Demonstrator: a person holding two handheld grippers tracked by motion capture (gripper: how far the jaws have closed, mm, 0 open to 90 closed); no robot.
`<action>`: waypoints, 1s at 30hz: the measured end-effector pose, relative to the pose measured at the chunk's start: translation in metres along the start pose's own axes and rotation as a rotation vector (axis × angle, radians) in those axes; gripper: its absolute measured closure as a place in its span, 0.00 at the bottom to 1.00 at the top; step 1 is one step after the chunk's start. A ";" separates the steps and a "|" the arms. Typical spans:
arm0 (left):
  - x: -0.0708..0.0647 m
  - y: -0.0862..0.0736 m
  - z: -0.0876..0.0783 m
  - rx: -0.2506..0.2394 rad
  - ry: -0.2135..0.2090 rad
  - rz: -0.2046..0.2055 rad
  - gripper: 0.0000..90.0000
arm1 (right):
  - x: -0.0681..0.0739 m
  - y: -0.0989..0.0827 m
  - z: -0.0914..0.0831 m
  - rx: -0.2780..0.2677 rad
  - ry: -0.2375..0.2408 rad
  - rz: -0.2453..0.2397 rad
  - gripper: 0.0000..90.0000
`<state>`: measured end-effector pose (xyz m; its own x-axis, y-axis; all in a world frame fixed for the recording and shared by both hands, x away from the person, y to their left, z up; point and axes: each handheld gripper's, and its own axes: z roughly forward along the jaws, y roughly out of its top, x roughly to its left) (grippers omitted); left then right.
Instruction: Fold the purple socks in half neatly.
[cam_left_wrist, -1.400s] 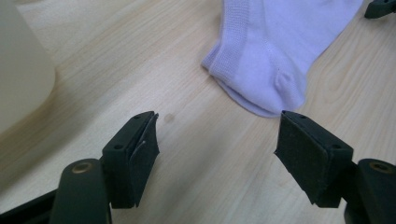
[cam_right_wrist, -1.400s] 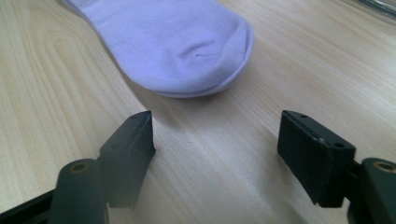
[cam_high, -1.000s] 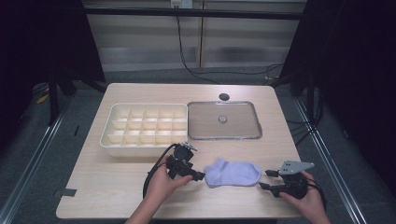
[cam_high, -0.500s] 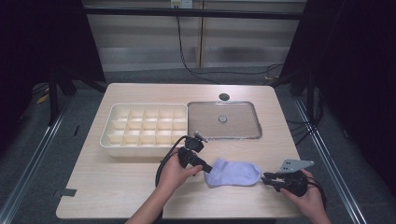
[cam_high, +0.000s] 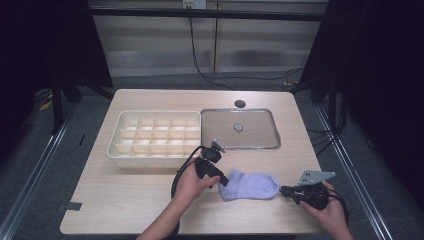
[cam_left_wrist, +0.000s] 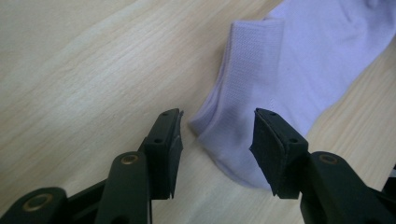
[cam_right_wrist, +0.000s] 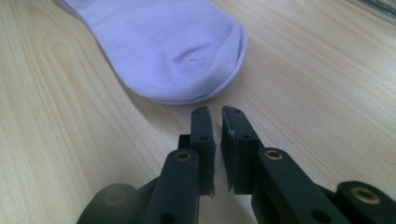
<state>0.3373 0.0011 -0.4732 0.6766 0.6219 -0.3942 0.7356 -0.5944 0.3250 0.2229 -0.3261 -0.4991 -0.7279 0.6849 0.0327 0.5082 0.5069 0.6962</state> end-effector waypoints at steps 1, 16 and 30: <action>0.000 0.000 0.002 0.000 -0.001 -0.003 0.59 | 0.000 0.000 0.000 0.000 0.000 0.002 0.93; -0.011 0.000 0.008 0.034 0.034 -0.046 0.88 | 0.000 0.000 0.001 -0.003 0.008 0.008 0.96; -0.005 -0.002 -0.009 0.025 -0.084 -0.061 0.89 | 0.000 0.001 0.002 -0.005 0.010 0.025 1.00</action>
<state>0.3330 0.0036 -0.4644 0.6249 0.6126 -0.4840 0.7735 -0.5701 0.2770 0.2244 -0.3247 -0.4997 -0.7194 0.6923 0.0570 0.5240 0.4870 0.6987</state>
